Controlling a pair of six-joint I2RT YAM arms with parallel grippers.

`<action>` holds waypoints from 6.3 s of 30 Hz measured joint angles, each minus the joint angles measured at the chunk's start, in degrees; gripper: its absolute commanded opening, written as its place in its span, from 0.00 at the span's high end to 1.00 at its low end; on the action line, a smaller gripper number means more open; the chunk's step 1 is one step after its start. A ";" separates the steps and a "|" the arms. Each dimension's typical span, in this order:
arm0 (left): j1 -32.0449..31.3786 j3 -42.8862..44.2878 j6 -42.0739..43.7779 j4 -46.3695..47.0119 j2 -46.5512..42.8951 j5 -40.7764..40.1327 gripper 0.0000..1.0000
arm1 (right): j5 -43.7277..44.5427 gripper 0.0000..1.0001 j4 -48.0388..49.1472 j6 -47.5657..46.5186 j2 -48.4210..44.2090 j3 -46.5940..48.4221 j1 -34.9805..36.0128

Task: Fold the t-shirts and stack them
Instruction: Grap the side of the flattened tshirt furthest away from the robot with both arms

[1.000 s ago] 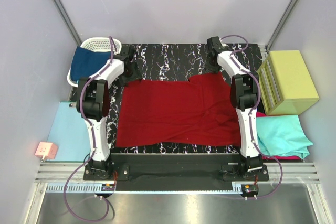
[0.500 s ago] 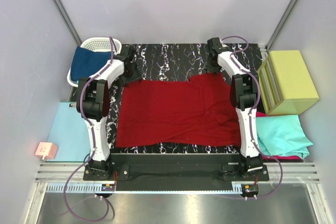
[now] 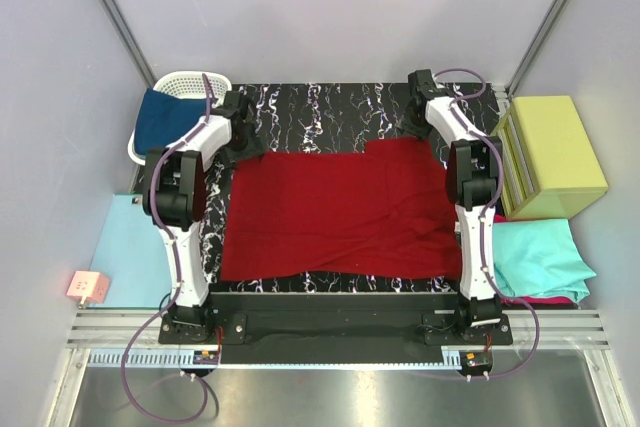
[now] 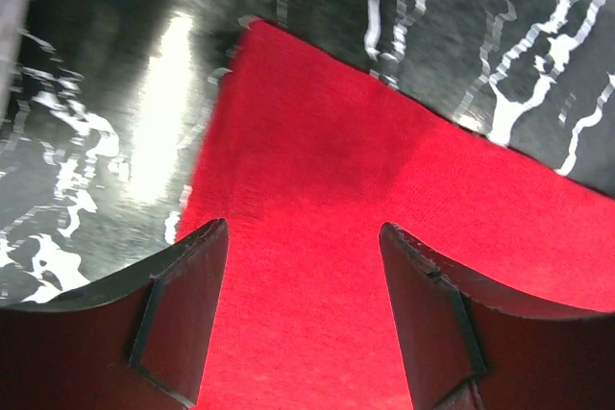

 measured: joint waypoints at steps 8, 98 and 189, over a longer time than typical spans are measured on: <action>1.79 0.00 0.00 -0.02 -0.02 -0.02 0.31 | -0.33 0.45 0.90 -0.42 -4.98 -3.56 -0.42; 2.80 8.68 0.66 -1.53 7.02 0.09 0.98 | -1.03 0.59 5.88 1.84 -18.16 -30.45 4.28; -0.74 -14.97 -0.22 -1.75 -25.59 -1.22 1.00 | 6.14 1.00 5.27 4.50 -43.91 -50.58 5.62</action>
